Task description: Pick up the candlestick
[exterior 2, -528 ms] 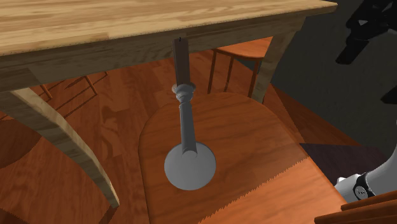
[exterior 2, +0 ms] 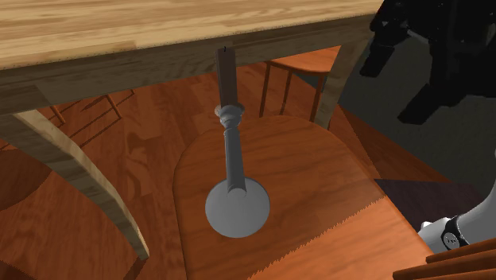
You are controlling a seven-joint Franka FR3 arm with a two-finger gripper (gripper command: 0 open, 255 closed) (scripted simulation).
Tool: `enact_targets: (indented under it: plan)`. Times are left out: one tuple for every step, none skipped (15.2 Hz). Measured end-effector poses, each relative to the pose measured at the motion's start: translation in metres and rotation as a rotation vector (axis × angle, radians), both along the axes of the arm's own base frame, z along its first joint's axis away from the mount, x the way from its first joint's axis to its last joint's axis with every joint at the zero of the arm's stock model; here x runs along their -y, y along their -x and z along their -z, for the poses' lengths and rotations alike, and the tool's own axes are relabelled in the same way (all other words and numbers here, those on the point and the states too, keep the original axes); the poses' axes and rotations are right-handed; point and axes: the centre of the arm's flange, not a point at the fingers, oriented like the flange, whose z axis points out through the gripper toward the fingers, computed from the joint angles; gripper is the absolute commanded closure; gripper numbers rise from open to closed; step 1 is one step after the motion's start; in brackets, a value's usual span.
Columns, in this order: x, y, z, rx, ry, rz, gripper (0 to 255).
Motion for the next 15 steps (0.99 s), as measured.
enact_targets:
  plan:
    - [-0.001,-0.011,0.0,0.008,-0.003,-0.003,0]
    - [-0.003,-0.024,0.001,0.016,-0.007,-0.006,0]
    - [-0.001,-0.035,-0.002,0.024,-0.01,-0.008,0]
    - [-0.003,-0.05,-0.001,0.033,-0.013,-0.011,0]
    - [-0.001,-0.06,-0.001,0.041,-0.017,-0.014,0]
    - [-0.004,-0.07,0.0,0.049,-0.02,-0.016,0]
    - [-0.005,-0.083,-0.003,0.057,-0.024,-0.019,0]
    - [-0.007,-0.098,-0.006,0.066,-0.027,-0.022,0]
    - [-0.006,-0.109,-0.007,0.074,-0.031,-0.025,0]
    - [-0.004,-0.122,-0.009,0.082,-0.034,-0.027,0]
    - [-0.006,-0.133,-0.011,0.091,-0.037,-0.03,0]
    - [-0.006,-0.14,-0.01,0.096,-0.039,-0.032,0]
    - [-0.006,-0.144,-0.008,0.098,-0.04,-0.032,0]
    - [-0.006,-0.145,-0.005,0.1,-0.041,-0.033,0]
    - [-0.005,-0.146,0.0,0.101,-0.041,-0.033,0]
